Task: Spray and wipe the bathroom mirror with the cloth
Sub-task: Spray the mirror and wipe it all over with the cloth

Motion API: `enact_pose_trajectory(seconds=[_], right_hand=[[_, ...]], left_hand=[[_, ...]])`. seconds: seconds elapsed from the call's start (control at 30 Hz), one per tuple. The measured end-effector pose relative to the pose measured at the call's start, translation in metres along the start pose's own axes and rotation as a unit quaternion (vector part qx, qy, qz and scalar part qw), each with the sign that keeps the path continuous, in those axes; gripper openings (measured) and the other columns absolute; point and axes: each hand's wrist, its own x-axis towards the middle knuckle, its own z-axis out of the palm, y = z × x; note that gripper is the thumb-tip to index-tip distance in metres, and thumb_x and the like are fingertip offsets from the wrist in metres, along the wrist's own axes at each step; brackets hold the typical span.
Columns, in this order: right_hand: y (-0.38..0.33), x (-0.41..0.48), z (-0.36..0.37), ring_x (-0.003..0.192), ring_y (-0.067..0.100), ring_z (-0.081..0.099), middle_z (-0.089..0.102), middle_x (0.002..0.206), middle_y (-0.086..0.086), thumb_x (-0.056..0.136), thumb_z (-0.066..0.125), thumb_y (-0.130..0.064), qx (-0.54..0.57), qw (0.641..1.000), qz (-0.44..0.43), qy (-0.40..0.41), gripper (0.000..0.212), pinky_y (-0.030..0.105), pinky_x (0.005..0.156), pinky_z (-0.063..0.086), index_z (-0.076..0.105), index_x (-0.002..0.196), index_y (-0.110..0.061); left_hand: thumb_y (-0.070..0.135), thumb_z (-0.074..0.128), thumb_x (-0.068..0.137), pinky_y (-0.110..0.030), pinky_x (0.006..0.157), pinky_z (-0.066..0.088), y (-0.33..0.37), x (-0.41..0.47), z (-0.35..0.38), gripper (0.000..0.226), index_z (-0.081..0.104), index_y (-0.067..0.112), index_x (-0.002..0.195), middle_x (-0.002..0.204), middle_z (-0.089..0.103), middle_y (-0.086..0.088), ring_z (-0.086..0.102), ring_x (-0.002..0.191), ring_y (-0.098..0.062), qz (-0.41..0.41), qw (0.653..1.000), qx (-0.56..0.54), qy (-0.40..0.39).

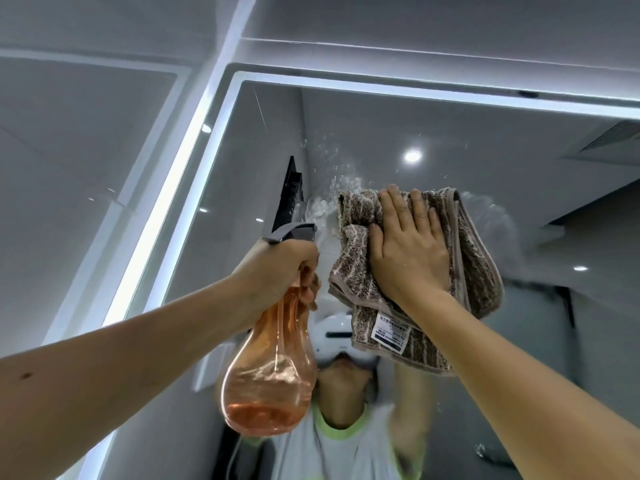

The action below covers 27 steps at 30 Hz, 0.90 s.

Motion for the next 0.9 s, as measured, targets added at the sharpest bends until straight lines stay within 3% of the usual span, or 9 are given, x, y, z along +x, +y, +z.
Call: enact_pose_trajectory(seconds=[0.1,0.17,0.27,0.37,0.47,0.63,0.9], right_hand=[[0.0016,-0.0011,0.0006,0.140,0.013,-0.016,-0.011,0.154,-0.007,0.097,0.011,-0.039,-0.001,1.000,0.003,0.001,0.054,0.032,0.113,-0.013,-0.007,0.145,-0.023],[0.0011,-0.0005,0.0010,0.140,0.013,-0.015,-0.010,0.154,-0.007,0.097,0.012,-0.039,0.001,1.000,0.002,0.004,0.054,0.032,0.113,-0.012,-0.006,0.145,-0.023],[0.0001,0.0002,0.0016,0.140,0.013,-0.014,-0.009,0.155,-0.007,0.097,0.013,-0.039,0.005,1.000,0.002,0.009,0.054,0.032,0.113,-0.012,-0.005,0.146,-0.024],[0.0004,-0.0001,0.0025,0.140,0.012,-0.014,-0.009,0.155,-0.008,0.097,0.013,-0.039,0.007,1.000,0.004,0.010,0.054,0.031,0.113,-0.012,-0.005,0.146,-0.024],[0.0004,-0.0007,0.0032,0.140,0.012,-0.014,-0.009,0.155,-0.007,0.097,0.013,-0.039,0.004,1.000,0.002,0.013,0.054,0.031,0.112,-0.013,-0.005,0.146,-0.024],[0.0012,-0.0002,0.0014,0.141,0.013,-0.013,-0.008,0.155,-0.007,0.097,0.011,-0.040,0.005,1.000,0.001,0.014,0.053,0.032,0.113,-0.011,-0.005,0.146,-0.024],[0.0003,-0.0036,0.0040,0.140,0.013,-0.014,-0.009,0.155,-0.007,0.097,0.011,-0.040,0.006,1.000,0.002,0.008,0.054,0.032,0.113,-0.012,-0.006,0.145,-0.023]], left_hand=[[0.010,0.050,0.066,-0.057,0.088,0.050,0.0010,-0.0017,0.0012,0.012,0.057,0.005,0.057,0.061,0.059,-0.019,0.063,0.075,-0.047,0.009,1.000,-0.013,0.026],[0.013,0.051,0.060,-0.058,0.092,0.049,0.0010,-0.0027,0.0001,0.013,0.056,0.007,0.050,0.058,0.058,-0.017,0.061,0.073,-0.051,0.019,0.999,-0.016,0.032],[0.010,0.051,0.067,-0.044,0.081,0.053,0.0004,-0.0015,0.0002,0.011,0.058,0.007,0.059,0.053,0.060,-0.007,0.061,0.058,-0.027,0.032,0.998,-0.036,0.049],[0.010,0.050,0.062,-0.049,0.081,0.050,0.0024,-0.0029,0.0045,0.017,0.057,0.012,0.048,0.046,0.055,-0.004,0.054,0.052,-0.025,0.036,0.996,-0.048,0.058],[0.005,0.048,0.069,-0.043,0.072,0.046,0.0037,-0.0043,0.0064,0.012,0.052,0.009,0.059,0.051,0.055,-0.004,0.053,0.050,-0.020,0.034,0.996,-0.060,0.054],[0.007,0.049,0.071,-0.034,0.059,0.045,0.0048,-0.0022,0.0085,0.015,0.053,0.010,0.058,0.056,0.056,-0.006,0.053,0.047,-0.017,0.034,0.996,-0.061,0.059],[0.006,0.049,0.073,-0.030,0.057,0.050,0.0066,-0.0013,0.0062,0.014,0.055,0.009,0.061,0.055,0.058,-0.004,0.055,0.051,-0.018,0.033,0.993,-0.086,0.078]])
